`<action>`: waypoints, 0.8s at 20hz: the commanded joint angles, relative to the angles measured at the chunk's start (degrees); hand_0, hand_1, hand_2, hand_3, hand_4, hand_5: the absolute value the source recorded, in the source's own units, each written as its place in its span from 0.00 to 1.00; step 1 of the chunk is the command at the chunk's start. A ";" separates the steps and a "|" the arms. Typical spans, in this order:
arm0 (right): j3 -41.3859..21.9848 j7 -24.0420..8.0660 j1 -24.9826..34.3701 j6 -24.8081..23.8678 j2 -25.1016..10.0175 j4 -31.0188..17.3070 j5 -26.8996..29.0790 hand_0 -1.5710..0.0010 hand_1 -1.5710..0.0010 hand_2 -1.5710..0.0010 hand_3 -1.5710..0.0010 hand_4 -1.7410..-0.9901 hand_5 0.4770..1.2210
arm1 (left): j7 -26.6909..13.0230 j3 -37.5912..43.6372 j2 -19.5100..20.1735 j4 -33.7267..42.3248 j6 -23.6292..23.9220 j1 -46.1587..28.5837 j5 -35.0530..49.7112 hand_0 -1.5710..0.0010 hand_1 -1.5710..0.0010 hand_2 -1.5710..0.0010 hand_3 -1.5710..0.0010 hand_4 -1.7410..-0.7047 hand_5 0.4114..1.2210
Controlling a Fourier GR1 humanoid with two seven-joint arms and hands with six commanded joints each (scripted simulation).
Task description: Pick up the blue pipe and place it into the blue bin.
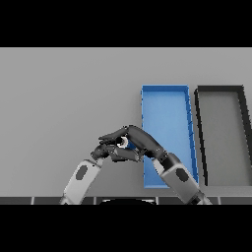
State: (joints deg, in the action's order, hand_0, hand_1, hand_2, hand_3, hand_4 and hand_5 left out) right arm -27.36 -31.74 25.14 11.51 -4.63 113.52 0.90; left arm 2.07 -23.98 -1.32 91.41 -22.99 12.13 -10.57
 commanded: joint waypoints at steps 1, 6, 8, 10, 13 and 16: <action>-0.65 0.68 -0.43 -0.09 0.05 0.32 -1.38 0.00 0.00 0.00 0.00 0.00 0.99 | -0.99 0.34 0.09 -0.09 -0.13 -0.21 -0.23 0.76 0.78 0.78 0.81 0.63 0.76; -0.26 2.58 -0.19 0.46 0.72 0.25 -3.01 0.00 0.00 0.00 0.00 0.00 1.00 | -6.58 1.23 -0.64 0.07 -0.02 -0.68 1.60 0.92 0.93 0.93 0.94 0.74 0.29; 0.15 2.28 -0.56 0.22 1.67 -0.40 -2.62 0.00 0.00 0.00 0.00 0.00 1.00 | -7.46 1.19 -1.35 -0.38 0.81 -0.87 1.21 0.95 0.95 0.95 0.96 0.75 0.19; 0.30 2.62 -1.14 0.18 2.29 0.02 -2.04 0.00 0.00 0.00 0.00 0.00 1.00 | -6.67 0.96 -0.83 0.33 1.39 -1.28 0.36 0.97 0.97 0.97 0.97 0.77 0.13; 3.61 -0.45 0.85 0.00 4.29 0.57 3.08 0.00 0.00 0.00 0.00 0.00 1.00 | -6.60 1.18 -1.02 -0.63 1.88 -0.78 0.18 0.98 0.98 0.99 0.99 0.79 0.09; 6.17 -3.19 4.22 -3.42 3.15 1.65 9.29 0.00 0.00 0.00 0.00 0.00 1.00 | -6.10 0.62 -0.72 -1.12 1.55 -1.33 -0.10 0.99 0.99 0.99 0.99 0.80 0.06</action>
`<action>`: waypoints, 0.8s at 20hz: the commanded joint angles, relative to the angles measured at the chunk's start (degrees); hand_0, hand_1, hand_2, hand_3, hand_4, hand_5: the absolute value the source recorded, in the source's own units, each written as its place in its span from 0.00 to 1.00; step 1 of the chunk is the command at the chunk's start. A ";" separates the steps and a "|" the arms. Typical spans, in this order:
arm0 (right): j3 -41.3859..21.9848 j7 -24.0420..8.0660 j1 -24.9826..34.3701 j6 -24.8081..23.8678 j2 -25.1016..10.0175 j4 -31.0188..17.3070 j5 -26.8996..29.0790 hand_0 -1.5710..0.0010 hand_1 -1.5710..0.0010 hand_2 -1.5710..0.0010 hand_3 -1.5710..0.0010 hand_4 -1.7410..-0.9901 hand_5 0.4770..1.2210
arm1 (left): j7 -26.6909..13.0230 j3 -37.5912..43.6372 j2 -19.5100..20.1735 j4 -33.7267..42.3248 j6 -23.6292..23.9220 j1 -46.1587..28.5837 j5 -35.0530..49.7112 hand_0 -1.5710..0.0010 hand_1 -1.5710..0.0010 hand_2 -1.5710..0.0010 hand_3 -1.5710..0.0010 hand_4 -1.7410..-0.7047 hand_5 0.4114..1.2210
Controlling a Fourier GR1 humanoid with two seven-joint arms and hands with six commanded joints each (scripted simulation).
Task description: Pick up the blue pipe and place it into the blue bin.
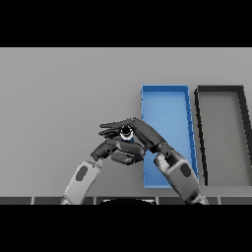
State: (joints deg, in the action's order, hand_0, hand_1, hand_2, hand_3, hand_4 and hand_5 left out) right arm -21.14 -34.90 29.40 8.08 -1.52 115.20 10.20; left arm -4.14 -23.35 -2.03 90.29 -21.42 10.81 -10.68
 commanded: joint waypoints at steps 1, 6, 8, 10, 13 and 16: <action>1.23 -0.02 3.12 -2.35 -2.07 -0.14 3.85 0.00 0.00 0.00 0.00 0.00 1.00 | -0.57 -0.21 -0.44 0.10 0.46 0.31 -0.30 0.99 0.99 0.99 0.99 0.80 0.05; 8.04 0.25 19.89 -10.13 -12.00 -2.16 15.66 0.00 0.00 0.00 0.00 0.00 1.00 | -2.29 0.22 0.39 1.11 -0.60 0.18 0.78 1.00 1.00 1.00 1.00 0.81 0.03; 12.27 0.04 23.76 -13.62 -15.91 -3.58 14.55 0.00 0.00 0.00 0.00 0.00 1.00 | -3.78 0.13 -0.04 0.97 -0.16 0.64 0.33 1.00 1.00 1.00 1.00 0.81 0.03; 14.61 -0.02 25.91 -15.48 -21.04 -6.90 14.98 0.00 0.00 0.00 0.00 0.00 1.00 | -3.08 -0.05 0.60 1.42 -0.27 -0.30 0.12 1.00 1.00 1.00 1.00 0.82 0.02; 17.78 -0.01 23.84 -16.73 -25.65 -10.16 15.39 0.00 0.00 0.00 0.00 0.00 1.00 | -2.03 0.14 1.36 1.85 -0.65 -0.78 0.36 1.00 1.00 1.00 1.00 0.82 0.00; 21.30 -0.05 18.23 -15.09 -29.81 -10.89 14.86 0.00 0.00 0.00 0.00 0.00 1.00 | -2.03 0.11 1.14 0.92 0.01 0.04 -0.57 1.00 1.00 1.00 1.00 0.83 0.00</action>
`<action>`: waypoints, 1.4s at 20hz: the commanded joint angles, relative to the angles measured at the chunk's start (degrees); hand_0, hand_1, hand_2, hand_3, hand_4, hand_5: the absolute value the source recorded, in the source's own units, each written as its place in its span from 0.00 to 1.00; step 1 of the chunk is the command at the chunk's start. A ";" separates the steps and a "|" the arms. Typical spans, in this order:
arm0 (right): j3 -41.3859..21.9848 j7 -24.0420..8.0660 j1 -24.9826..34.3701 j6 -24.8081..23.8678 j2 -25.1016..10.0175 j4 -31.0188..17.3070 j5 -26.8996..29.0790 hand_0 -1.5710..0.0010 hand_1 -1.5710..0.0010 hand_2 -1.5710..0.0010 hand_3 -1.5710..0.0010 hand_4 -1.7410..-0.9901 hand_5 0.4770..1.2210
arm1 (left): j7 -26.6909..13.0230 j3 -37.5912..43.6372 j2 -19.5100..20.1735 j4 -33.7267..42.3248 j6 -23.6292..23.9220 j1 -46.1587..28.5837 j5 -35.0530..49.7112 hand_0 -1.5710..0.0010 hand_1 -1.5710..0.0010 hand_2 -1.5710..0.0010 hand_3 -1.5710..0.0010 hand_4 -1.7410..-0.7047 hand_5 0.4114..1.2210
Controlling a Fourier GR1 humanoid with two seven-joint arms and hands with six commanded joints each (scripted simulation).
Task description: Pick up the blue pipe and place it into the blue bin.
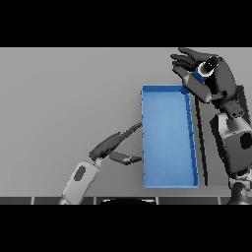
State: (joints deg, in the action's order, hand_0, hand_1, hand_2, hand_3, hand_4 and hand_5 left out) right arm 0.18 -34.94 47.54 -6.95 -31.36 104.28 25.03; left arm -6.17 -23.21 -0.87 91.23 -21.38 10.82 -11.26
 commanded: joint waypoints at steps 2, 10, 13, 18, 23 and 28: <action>1.64 -0.01 -5.77 -1.12 -1.59 1.42 1.61 0.00 0.00 0.00 0.00 0.00 1.00 | 0.12 -0.05 0.08 0.16 0.08 0.20 -0.14 1.00 1.00 1.00 1.00 0.84 0.00; 0.19 -0.01 -29.98 -6.53 -2.50 9.46 1.80 0.00 0.00 0.00 0.00 0.00 1.00 | 0.55 -0.16 0.53 1.05 -0.39 -1.27 0.85 1.00 1.00 1.00 1.00 0.83 0.01; -1.96 0.00 -36.49 -12.00 -4.81 10.87 2.10 0.00 0.00 0.00 0.00 0.00 1.00 | -0.52 -0.69 0.41 1.68 -0.53 -1.78 0.89 1.00 1.00 1.00 1.00 0.83 0.02; -12.15 -0.01 -42.90 -25.35 -12.11 11.07 3.59 0.00 0.00 0.00 0.20 0.00 1.00 | -0.97 -0.76 0.39 1.74 -0.77 -1.44 1.13 1.00 1.00 1.00 1.00 0.82 0.01; -20.74 2.48 -41.35 -33.86 -16.88 7.72 2.33 0.07 0.15 0.15 0.50 0.08 1.00 | -1.09 -0.92 0.59 2.01 -0.54 -1.59 0.71 1.00 1.00 1.00 1.00 0.83 0.01; -28.43 4.12 -37.37 -32.60 -23.55 4.56 6.26 0.69 0.72 0.72 0.84 0.62 0.95 | -1.48 -0.84 0.42 1.84 -0.52 -1.30 0.88 1.00 1.00 1.00 1.00 0.83 0.02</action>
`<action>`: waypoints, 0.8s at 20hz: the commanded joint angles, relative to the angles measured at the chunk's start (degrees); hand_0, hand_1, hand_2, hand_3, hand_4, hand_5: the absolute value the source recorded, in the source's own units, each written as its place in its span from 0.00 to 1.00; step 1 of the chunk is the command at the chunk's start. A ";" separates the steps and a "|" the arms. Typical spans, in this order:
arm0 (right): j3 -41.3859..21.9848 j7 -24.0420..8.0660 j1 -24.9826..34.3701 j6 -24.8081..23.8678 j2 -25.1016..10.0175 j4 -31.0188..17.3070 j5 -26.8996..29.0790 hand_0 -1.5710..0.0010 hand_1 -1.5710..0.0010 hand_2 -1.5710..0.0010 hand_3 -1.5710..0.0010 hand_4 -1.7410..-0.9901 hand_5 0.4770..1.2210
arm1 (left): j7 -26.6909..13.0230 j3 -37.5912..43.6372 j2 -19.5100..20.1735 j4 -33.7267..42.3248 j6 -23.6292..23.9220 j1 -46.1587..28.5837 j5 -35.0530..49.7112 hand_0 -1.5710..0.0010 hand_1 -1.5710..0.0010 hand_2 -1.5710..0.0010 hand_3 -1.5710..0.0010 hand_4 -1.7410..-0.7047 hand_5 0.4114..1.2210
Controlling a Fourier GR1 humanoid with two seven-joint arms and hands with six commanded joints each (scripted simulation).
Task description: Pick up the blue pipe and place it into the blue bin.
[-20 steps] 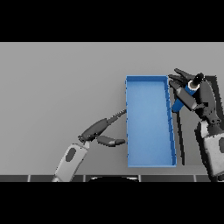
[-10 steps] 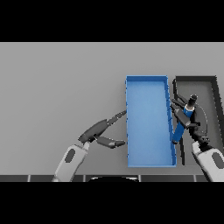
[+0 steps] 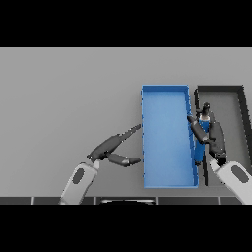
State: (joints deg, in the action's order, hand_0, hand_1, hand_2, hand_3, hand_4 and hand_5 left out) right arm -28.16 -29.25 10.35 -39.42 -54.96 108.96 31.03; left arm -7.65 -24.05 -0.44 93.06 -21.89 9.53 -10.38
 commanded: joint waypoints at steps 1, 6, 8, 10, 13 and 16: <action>-2.60 -4.14 1.07 1.12 -1.48 -0.75 1.26 0.76 0.78 0.78 0.87 0.69 0.89 | -0.16 -0.08 -0.27 0.11 -0.08 0.24 0.21 1.00 1.00 1.00 1.00 0.83 0.02; -17.32 -5.69 8.86 1.60 -10.81 -4.70 13.20 0.92 0.93 0.93 0.96 0.88 0.57 | -0.06 -0.38 -0.13 0.68 0.13 -0.92 -0.01 1.00 1.00 1.00 1.00 0.83 0.02; -22.20 -5.70 12.29 0.67 -12.00 -4.99 15.49 0.95 0.95 0.95 0.97 0.90 0.50 | 0.28 -0.47 0.23 1.27 -0.01 -1.50 0.05 1.00 1.00 1.00 1.00 0.83 0.02; -26.76 -5.70 16.07 0.73 -13.62 -5.91 16.03 0.97 0.97 0.97 0.98 0.92 0.42 | 0.51 -0.39 0.50 1.07 -0.22 -1.39 0.03 1.00 1.00 1.00 1.00 0.83 0.02; -30.09 -5.70 19.63 -0.31 -13.48 -6.81 17.51 0.98 0.98 0.98 0.99 0.94 0.32 | 0.58 -0.30 0.23 0.88 0.15 -1.27 -0.13 1.00 1.00 1.00 1.00 0.82 0.02; -31.70 -5.70 21.37 -0.54 -14.36 -6.90 18.51 0.99 0.99 0.99 1.00 0.96 0.26 | 0.06 -0.63 -0.42 0.54 0.78 -0.79 -0.83 1.00 1.00 1.00 1.00 0.82 0.02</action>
State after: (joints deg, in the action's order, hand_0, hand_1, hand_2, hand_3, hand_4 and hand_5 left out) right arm -59.84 -34.95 31.74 -39.98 -69.33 102.06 49.51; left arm -7.68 -24.68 -0.88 93.60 -21.10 8.76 -11.23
